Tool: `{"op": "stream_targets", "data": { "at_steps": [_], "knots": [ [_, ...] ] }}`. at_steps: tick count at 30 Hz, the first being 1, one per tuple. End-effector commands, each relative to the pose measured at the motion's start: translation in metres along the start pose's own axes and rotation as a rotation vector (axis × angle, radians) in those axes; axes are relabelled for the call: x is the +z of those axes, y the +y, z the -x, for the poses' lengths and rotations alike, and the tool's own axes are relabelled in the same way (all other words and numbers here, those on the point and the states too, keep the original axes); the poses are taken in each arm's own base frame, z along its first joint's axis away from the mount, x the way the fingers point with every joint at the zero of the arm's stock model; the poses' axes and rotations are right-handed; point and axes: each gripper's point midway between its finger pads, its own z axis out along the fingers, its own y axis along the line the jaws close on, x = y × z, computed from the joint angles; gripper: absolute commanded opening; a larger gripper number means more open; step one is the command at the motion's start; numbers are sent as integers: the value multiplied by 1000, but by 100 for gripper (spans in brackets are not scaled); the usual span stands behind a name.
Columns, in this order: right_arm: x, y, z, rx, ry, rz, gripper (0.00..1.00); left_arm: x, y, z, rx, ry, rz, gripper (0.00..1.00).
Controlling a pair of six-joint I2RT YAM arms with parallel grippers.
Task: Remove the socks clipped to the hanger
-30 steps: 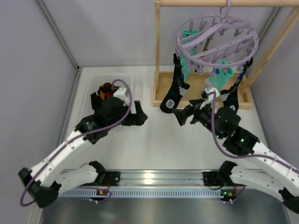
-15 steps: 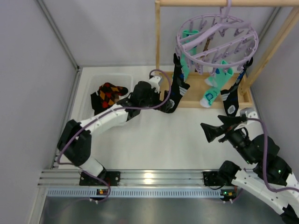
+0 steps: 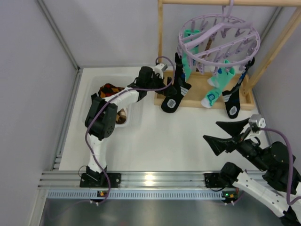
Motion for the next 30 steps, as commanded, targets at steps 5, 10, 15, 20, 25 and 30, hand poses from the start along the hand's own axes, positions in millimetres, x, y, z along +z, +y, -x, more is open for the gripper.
{"op": "stream_targets", "data": {
  "at_steps": [5,10,15,20,25,30],
  "knots": [
    [1,7,14,-19,-34,28,99,18,-36,14,43,-46,-199,94],
    [7,8,10,-31,-18,35,99,19,-47,6,50,-52,-200,79],
    [7,8,11,-29,-18,36,99,13,-54,5,33,-75,-182,37],
    [6,6,12,-38,-25,27,99,-20,-63,20,26,-176,-108,10],
    [10,-5,18,-10,-51,-45,100,-53,-77,10,17,-222,-18,0],
    [17,-34,27,25,-67,-236,99,-70,-120,-11,44,-237,24,0]
  ]
}}
